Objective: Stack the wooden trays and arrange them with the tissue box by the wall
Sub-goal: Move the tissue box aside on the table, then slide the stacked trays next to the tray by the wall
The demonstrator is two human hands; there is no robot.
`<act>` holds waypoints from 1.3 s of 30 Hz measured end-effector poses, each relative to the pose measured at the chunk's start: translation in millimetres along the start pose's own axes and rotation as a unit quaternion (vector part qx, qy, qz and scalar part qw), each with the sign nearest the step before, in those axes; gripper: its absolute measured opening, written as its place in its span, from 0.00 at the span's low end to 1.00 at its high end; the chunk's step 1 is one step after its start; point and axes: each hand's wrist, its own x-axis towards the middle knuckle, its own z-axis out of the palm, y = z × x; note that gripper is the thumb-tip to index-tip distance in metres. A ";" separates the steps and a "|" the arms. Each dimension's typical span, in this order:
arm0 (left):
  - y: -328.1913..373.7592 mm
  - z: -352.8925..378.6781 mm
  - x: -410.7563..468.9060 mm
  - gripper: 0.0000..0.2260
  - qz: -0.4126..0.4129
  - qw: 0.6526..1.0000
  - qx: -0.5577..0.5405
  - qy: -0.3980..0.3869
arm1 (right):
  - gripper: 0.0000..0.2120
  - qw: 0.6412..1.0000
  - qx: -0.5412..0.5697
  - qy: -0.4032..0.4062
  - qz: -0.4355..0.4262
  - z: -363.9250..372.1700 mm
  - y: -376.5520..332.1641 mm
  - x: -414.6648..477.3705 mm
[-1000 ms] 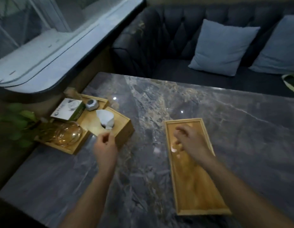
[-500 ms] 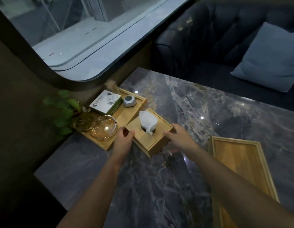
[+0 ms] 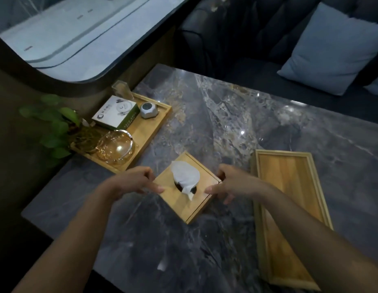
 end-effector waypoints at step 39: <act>116.6 260.4 -4.7 0.15 0.036 0.979 -0.198 0.019 | 0.12 0.897 0.208 0.374 0.106 -31.8 168.1 -123.1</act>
